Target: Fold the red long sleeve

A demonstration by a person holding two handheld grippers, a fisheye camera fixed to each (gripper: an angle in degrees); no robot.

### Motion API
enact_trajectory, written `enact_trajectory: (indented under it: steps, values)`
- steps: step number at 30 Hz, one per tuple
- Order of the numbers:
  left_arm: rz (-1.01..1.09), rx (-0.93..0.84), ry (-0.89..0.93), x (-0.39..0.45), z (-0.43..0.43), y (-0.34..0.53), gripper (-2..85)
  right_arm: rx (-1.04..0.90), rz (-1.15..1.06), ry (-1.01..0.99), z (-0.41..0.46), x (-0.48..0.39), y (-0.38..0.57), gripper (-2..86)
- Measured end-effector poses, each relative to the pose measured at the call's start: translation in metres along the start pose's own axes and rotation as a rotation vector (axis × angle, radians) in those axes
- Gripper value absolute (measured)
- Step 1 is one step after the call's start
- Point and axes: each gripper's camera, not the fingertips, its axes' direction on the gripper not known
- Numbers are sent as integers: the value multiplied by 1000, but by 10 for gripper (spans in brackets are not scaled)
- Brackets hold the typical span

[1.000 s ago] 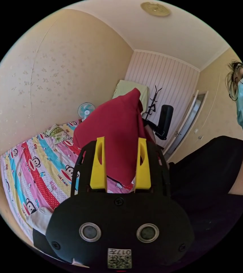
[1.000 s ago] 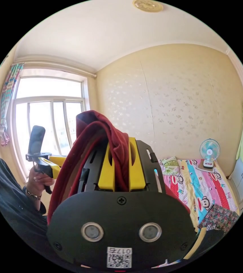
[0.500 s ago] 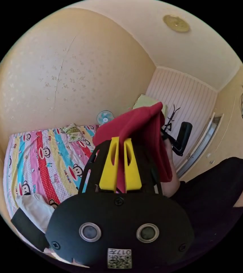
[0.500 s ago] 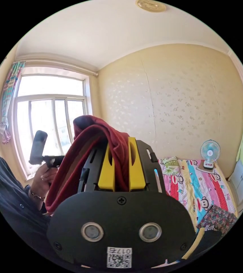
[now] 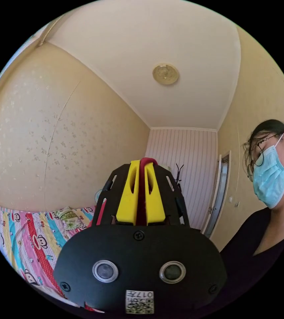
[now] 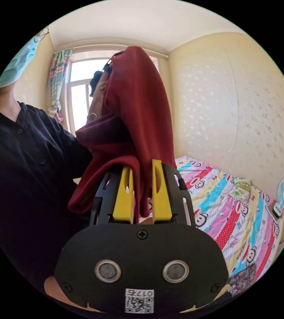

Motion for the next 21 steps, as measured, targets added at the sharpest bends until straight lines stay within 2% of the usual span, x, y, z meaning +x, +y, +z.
enact_trajectory:
  steps: [7,9,11,15,17,21]
  values:
    - [-4,81,-30,0,-36,-27,-3,-169,138,208,-19,-5,40,121]
    - [-39,90,-38,-8,-41,-29,-3,-125,206,218,-41,-1,50,118]
    - [-111,115,-37,-23,-50,-28,-2,0,184,141,-83,-2,66,106]
    - [-208,123,7,-50,-53,-29,-2,133,233,125,-150,6,87,100]
    - [-227,99,41,-58,-44,-32,-2,234,126,167,-177,-9,81,106]
    - [-202,58,56,-57,-23,-38,-3,305,14,245,-162,-28,50,135]
